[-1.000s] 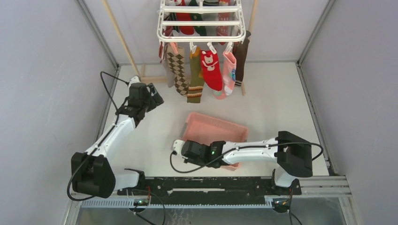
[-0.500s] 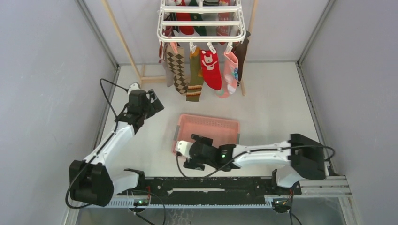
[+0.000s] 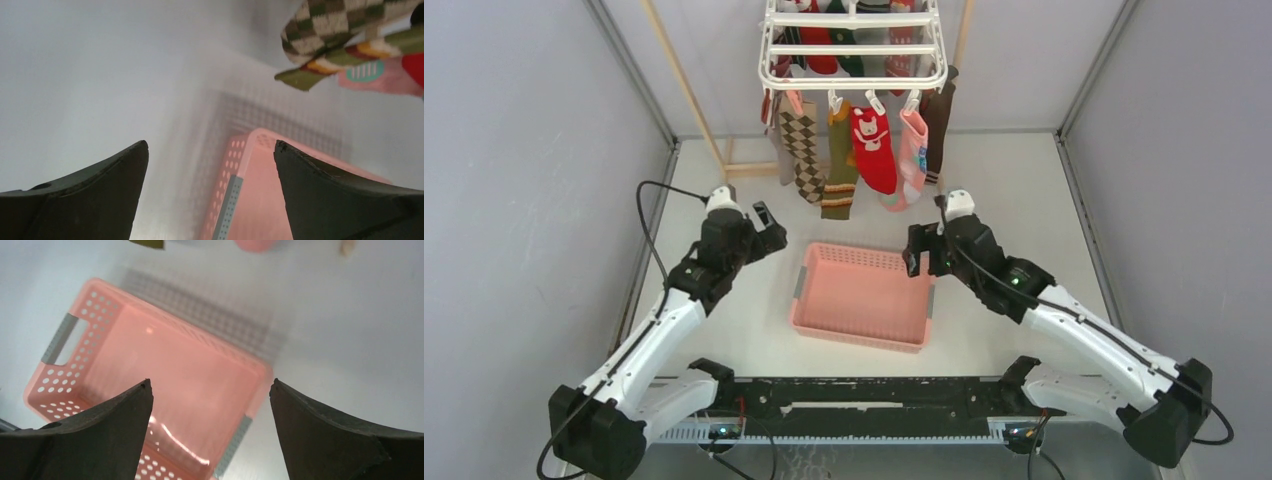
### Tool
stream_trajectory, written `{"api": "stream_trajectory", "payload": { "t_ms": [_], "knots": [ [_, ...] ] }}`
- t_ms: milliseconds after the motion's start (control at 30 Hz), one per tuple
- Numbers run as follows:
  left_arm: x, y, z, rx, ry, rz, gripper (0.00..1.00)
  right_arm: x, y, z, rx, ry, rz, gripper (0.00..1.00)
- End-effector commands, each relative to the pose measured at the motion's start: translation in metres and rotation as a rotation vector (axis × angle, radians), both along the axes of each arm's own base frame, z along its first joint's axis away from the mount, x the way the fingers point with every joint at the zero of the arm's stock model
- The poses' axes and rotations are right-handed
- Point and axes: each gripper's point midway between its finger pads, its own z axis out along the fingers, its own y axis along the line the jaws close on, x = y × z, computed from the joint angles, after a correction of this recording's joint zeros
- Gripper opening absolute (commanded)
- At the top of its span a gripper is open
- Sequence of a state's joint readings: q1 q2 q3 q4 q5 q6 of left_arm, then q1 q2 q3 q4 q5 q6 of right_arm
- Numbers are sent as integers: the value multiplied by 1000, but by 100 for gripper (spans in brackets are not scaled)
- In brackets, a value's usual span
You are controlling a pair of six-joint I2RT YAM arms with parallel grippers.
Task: Remove the socks clipped to the hanger
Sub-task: Move the bin to the center of the board.
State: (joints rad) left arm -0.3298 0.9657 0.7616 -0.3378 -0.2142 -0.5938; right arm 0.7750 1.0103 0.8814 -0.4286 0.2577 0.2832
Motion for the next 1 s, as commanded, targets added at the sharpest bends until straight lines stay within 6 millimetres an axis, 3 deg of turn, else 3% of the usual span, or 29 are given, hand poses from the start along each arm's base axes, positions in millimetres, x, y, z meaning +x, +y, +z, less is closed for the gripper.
{"api": "stream_trajectory", "payload": {
  "t_ms": [0,100,233,500,767,967],
  "knots": [
    [-15,-11,-20,40,38,-28,96,-26,-29,-23,37,175,-143,89],
    [-21,-15,-38,65,75,-28,89,-34,-45,-41,23,227,-235,82],
    [-30,-16,-62,114,125,-23,78,-42,-40,-64,66,292,-246,72],
    [-37,-16,-88,157,172,-19,74,-44,-28,-100,85,352,-263,67],
    [-24,-27,-104,160,191,-23,73,-16,-21,-111,82,344,-269,50],
    [-7,-30,-99,185,171,-11,72,15,-26,-104,110,314,-287,45]
  ]
}}
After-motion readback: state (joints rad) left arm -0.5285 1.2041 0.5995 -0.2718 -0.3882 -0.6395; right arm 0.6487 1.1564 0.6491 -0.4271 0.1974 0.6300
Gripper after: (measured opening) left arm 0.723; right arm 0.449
